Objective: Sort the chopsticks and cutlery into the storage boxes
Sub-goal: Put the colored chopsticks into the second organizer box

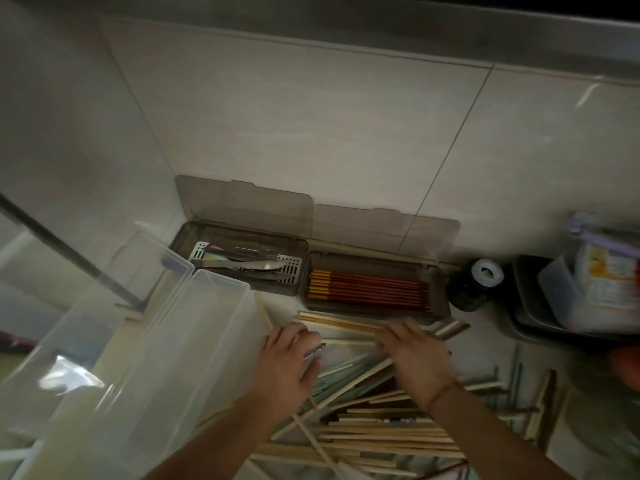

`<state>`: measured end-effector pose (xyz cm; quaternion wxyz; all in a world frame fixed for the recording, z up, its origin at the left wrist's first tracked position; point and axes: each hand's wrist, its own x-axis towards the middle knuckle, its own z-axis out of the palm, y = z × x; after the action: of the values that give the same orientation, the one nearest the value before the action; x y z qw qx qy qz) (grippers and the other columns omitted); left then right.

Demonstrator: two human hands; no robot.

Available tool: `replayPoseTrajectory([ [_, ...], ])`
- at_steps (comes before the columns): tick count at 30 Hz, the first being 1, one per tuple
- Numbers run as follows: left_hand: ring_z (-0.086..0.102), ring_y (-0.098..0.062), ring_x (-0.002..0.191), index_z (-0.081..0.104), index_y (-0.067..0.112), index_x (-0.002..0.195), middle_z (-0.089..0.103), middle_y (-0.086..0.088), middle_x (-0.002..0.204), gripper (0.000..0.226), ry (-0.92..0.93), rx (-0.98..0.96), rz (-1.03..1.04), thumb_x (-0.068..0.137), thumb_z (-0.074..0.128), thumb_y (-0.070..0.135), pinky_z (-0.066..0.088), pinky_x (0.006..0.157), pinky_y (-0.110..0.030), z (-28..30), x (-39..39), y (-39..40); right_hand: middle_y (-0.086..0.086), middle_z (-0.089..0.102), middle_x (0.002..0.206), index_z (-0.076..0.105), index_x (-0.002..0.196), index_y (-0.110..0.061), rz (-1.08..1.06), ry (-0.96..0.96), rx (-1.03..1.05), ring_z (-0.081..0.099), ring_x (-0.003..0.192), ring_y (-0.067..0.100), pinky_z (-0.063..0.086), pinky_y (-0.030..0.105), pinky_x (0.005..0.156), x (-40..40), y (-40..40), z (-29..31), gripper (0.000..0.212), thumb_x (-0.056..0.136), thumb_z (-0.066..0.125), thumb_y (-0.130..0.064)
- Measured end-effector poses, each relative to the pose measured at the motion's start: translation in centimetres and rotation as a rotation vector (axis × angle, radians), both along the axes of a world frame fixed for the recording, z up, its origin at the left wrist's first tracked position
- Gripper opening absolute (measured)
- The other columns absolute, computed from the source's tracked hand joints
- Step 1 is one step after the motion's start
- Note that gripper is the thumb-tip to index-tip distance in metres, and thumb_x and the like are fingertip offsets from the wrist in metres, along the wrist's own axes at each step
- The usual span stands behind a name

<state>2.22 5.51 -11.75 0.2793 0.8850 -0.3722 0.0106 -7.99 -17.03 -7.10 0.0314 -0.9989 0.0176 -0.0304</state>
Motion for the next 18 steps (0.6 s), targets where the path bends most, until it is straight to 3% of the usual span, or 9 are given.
replayPoseTrajectory([
  [3, 0.046, -0.021, 0.114, 0.059, 0.026, 0.124, 0.050, 0.001, 0.128, 0.041, 0.039, -0.099, 0.097, 0.087, 0.050, 0.043, 0.040, 0.091, -0.036, 1.3, 1.6, -0.3, -0.002, 0.062, 0.082, 0.065, 0.077, -0.021, -0.103, -0.153, -0.001, 0.058, 0.072, 0.022, 0.041, 0.026, 0.045, -0.6, -3.1, 2.6, 0.034, 0.052, 0.066, 0.002],
  [5, 0.042, -0.021, 0.119, 0.053, 0.029, 0.133, 0.047, 0.002, 0.134, 0.048, 0.014, -0.010, 0.119, 0.088, 0.049, 0.044, 0.039, 0.093, -0.038, 1.9, 2.5, -0.6, -0.003, 0.058, 0.081, 0.061, 0.075, -0.023, -0.221, -0.180, 0.040, 0.053, 0.072, 0.020, 0.037, 0.025, 0.049, 0.4, -5.0, 3.7, 0.019, 0.077, 0.061, -0.004],
  [7, 0.044, -0.024, 0.121, 0.050, 0.032, 0.135, 0.047, 0.002, 0.136, 0.049, -0.020, 0.101, 0.110, 0.087, 0.056, 0.041, 0.041, 0.093, -0.044, 2.2, 2.9, -1.0, -0.003, 0.057, 0.085, 0.061, 0.079, -0.024, -0.293, -0.093, 0.062, 0.054, 0.080, 0.022, 0.040, 0.027, 0.054, 2.4, -6.3, 4.0, 0.017, 0.089, 0.058, -0.012],
  [11, 0.037, -0.025, 0.132, 0.049, 0.034, 0.137, 0.043, 0.003, 0.144, 0.050, 0.037, 0.248, 0.112, 0.089, 0.056, 0.042, 0.035, 0.102, -0.048, 2.6, 3.0, -1.8, -0.005, 0.056, 0.096, 0.058, 0.087, -0.033, -0.303, 0.235, 0.077, 0.054, 0.095, 0.018, 0.046, 0.029, 0.070, 6.2, -6.7, 3.2, 0.014, 0.095, 0.053, -0.023],
  [14, 0.043, -0.026, 0.125, 0.055, 0.034, 0.131, 0.052, 0.003, 0.136, 0.050, 0.000, 0.258, 0.111, 0.082, 0.058, 0.042, 0.040, 0.093, -0.049, 2.6, 3.3, -1.7, -0.005, 0.060, 0.103, 0.063, 0.093, -0.034, -0.290, 0.315, 0.133, 0.058, 0.094, 0.018, 0.052, 0.033, 0.078, 7.8, -6.1, 2.3, 0.012, 0.094, 0.055, -0.025],
  [18, 0.046, -0.024, 0.117, 0.059, 0.029, 0.125, 0.056, 0.003, 0.128, 0.048, 0.006, 0.152, 0.125, 0.078, 0.064, 0.036, 0.044, 0.086, -0.045, 2.4, 3.4, -0.9, -0.002, 0.067, 0.109, 0.068, 0.102, -0.028, -0.308, 0.357, 0.271, 0.061, 0.097, 0.018, 0.050, 0.029, 0.084, 8.7, -5.5, 1.3, 0.017, 0.094, 0.056, -0.021],
])
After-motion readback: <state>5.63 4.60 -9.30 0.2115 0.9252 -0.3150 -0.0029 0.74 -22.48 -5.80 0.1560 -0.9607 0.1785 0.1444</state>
